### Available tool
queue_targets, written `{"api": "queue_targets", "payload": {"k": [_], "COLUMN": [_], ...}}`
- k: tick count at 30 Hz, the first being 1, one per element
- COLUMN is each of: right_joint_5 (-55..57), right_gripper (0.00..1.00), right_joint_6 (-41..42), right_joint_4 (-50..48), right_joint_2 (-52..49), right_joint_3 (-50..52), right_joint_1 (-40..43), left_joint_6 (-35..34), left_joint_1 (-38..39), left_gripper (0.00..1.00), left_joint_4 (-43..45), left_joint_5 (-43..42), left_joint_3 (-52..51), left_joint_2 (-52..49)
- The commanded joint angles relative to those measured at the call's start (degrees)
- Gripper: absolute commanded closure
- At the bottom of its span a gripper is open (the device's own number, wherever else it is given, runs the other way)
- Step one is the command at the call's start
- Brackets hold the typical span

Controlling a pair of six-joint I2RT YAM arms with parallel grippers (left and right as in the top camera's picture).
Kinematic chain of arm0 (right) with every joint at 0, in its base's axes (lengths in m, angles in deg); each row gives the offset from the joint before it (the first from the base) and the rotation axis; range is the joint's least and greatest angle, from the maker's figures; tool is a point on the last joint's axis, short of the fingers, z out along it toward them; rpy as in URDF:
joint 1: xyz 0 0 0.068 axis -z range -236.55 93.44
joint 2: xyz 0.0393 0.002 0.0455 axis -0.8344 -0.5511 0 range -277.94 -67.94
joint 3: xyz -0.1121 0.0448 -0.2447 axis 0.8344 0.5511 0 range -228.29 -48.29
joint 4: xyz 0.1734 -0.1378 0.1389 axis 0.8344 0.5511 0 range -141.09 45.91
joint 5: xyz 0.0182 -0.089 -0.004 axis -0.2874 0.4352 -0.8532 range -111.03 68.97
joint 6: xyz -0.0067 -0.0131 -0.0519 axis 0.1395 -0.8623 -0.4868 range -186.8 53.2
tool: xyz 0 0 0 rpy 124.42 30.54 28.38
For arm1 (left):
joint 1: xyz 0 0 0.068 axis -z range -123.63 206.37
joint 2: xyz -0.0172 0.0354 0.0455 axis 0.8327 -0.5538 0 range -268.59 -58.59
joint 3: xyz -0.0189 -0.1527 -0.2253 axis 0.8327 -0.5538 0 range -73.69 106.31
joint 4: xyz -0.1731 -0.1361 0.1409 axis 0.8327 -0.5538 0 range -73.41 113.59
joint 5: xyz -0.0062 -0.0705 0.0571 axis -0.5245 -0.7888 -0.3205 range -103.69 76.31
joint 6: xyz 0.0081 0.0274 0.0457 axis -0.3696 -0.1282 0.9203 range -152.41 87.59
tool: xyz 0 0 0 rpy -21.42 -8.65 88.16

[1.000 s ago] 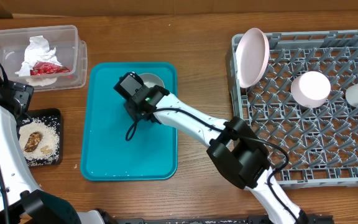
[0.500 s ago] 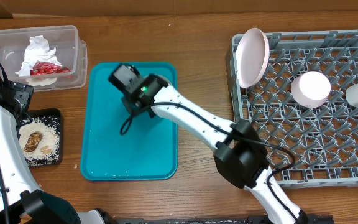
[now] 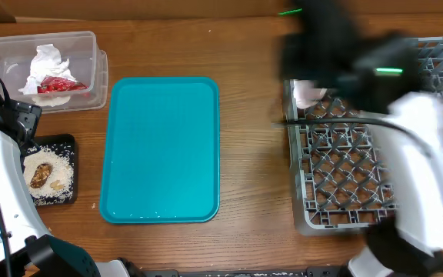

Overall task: Sort waste into correct bins and load items into the dishwasher
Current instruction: 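Grasp the white saucer's rim with the right gripper and lift, then carry the saucer right over the dish rack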

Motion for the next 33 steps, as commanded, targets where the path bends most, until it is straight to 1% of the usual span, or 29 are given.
{"api": "queue_targets", "payload": {"k": [1, 3, 8, 11, 13, 18, 23, 26, 29, 33], "right_joint_5": [-5.0, -9.6, -13.2, -16.3, -20.0, -39.1, -58.4, -68.5, -79.6, -85.5], "right_gripper": [0.96, 0.96, 0.96, 0.96, 0.96, 0.96, 0.96, 0.96, 0.96, 0.96], "right_joint_6": [4.0, 0.4, 0.6, 0.5, -0.6, -8.6, -15.9, -21.6, -30.7, -37.7], "right_joint_4": [4.8, 4.8, 4.8, 3.7, 1.3, -8.3, -14.7, -16.2, -15.5, -16.9], "right_joint_2": [5.0, 7.6, 12.8, 14.7, 15.7, 18.1, 18.2, 18.2, 18.2, 17.9], "right_joint_3": [-0.8, 1.4, 9.2, 16.4, 21.6, 37.9, 52.4, 59.3, 66.9, 74.1], "right_joint_1": [10.0, 16.2, 29.7, 35.5, 38.0, 42.7, 46.8, 49.9, 54.5, 57.7], "left_joint_6": [-0.7, -0.7, -0.7, -0.7, -0.7, -0.7, -0.7, -0.7, -0.7, -0.7], "left_joint_1": [0.1, 0.1, 0.1, 0.1, 0.1, 0.1, 0.1, 0.1, 0.1, 0.1], "left_gripper": [0.00, 0.00, 0.00, 0.00, 0.00, 0.00, 0.00, 0.00, 0.00, 0.00], "left_joint_4": [0.0, 0.0, 0.1, 0.0, 0.0, 0.0, 0.0, 0.0, 0.1, 0.0], "left_joint_5": [0.8, 0.8, 0.8, 0.8, 0.8, 0.8, 0.8, 0.8, 0.8, 0.8], "left_joint_3": [0.1, 0.1, 0.1, 0.1, 0.1, 0.1, 0.1, 0.1, 0.1, 0.1], "left_joint_2": [-0.4, -0.4, -0.4, -0.4, -0.4, -0.4, -0.4, -0.4, -0.4, -0.4]}}
